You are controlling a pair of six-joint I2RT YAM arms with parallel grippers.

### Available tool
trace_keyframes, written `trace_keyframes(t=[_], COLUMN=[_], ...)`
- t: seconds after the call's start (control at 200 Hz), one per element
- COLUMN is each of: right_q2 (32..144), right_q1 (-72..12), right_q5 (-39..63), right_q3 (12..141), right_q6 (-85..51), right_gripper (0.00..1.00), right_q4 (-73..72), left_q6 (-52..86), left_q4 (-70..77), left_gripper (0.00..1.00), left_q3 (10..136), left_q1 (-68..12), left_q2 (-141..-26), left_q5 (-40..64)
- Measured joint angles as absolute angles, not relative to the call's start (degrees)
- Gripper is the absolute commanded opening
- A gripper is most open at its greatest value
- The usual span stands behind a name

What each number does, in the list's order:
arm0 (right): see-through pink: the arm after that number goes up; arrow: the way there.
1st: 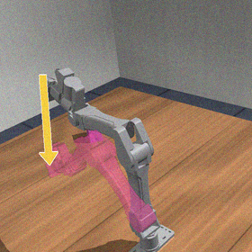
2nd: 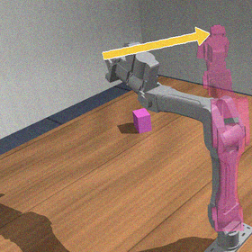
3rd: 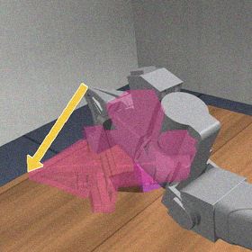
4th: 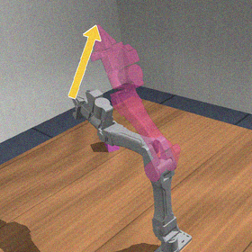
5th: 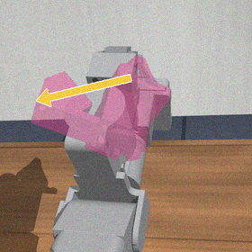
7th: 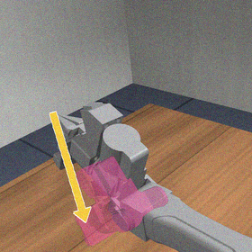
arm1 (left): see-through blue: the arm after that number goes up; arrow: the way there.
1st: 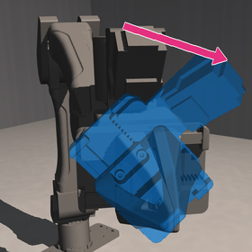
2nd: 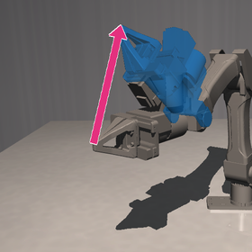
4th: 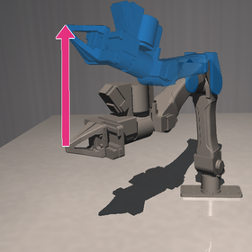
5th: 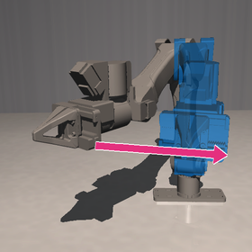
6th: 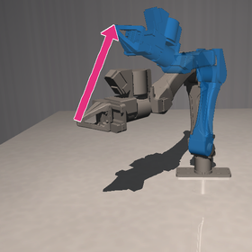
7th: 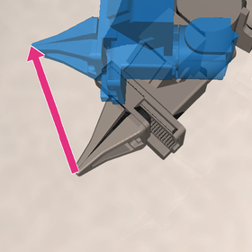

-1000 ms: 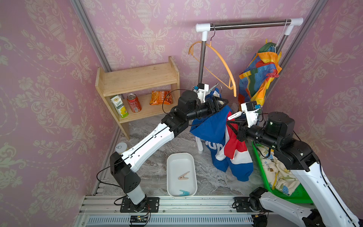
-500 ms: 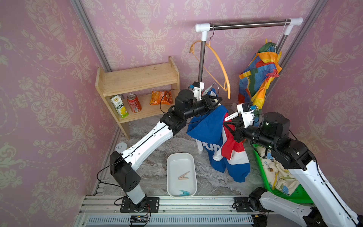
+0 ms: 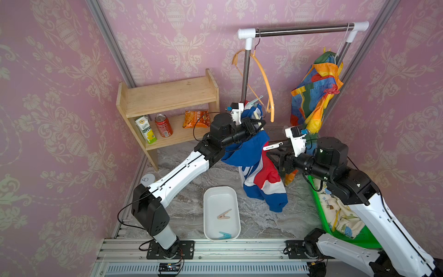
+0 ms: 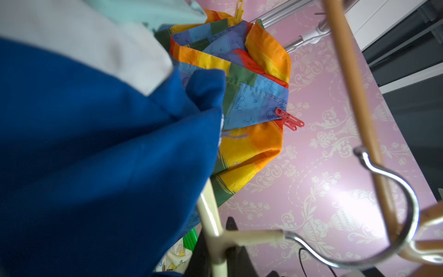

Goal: Remove the clothespins securing jackets to the hanger
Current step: Adjust the hanger.

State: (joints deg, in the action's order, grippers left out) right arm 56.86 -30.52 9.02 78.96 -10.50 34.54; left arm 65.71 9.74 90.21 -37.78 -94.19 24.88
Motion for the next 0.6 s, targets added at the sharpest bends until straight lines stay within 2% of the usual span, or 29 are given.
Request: trace_keyframes(t=[0.08, 0.175, 0.235, 0.37, 0.475, 0.595], right_q2=[56.23, 54.78, 54.35, 54.74, 57.28, 60.36], right_q1=[-30.33, -28.53, -25.98, -17.41, -12.12, -9.69], right_q5=[9.08, 11.29, 14.61, 28.84, 40.01, 48.14], right_q3=[81.36, 84.36, 86.02, 86.37, 83.83, 79.79], right_q6=[-9.54, -9.08, -9.43, -14.24, -19.70, -24.40], right_gripper=[0.88, 0.87, 0.82, 0.78, 0.79, 0.82], right_q4=[34.92, 36.12, 36.49, 34.89, 31.22, 28.12], left_q6=[65.65, 66.00, 66.98, 70.72, 75.18, 79.35], left_q4=[9.93, 11.55, 13.02, 17.30, 22.50, 28.71], left_gripper=[0.00, 0.00, 0.00, 0.00, 0.00, 0.00], left_q3=[88.20, 86.78, 86.41, 85.93, 85.86, 85.86], left_q1=[-36.93, -36.03, -35.18, -32.75, -30.98, -29.74], left_q2=[-94.17, -94.19, -94.17, -94.19, -94.45, -95.48], left_q5=[25.71, 27.99, 29.93, 35.24, 38.09, 39.83])
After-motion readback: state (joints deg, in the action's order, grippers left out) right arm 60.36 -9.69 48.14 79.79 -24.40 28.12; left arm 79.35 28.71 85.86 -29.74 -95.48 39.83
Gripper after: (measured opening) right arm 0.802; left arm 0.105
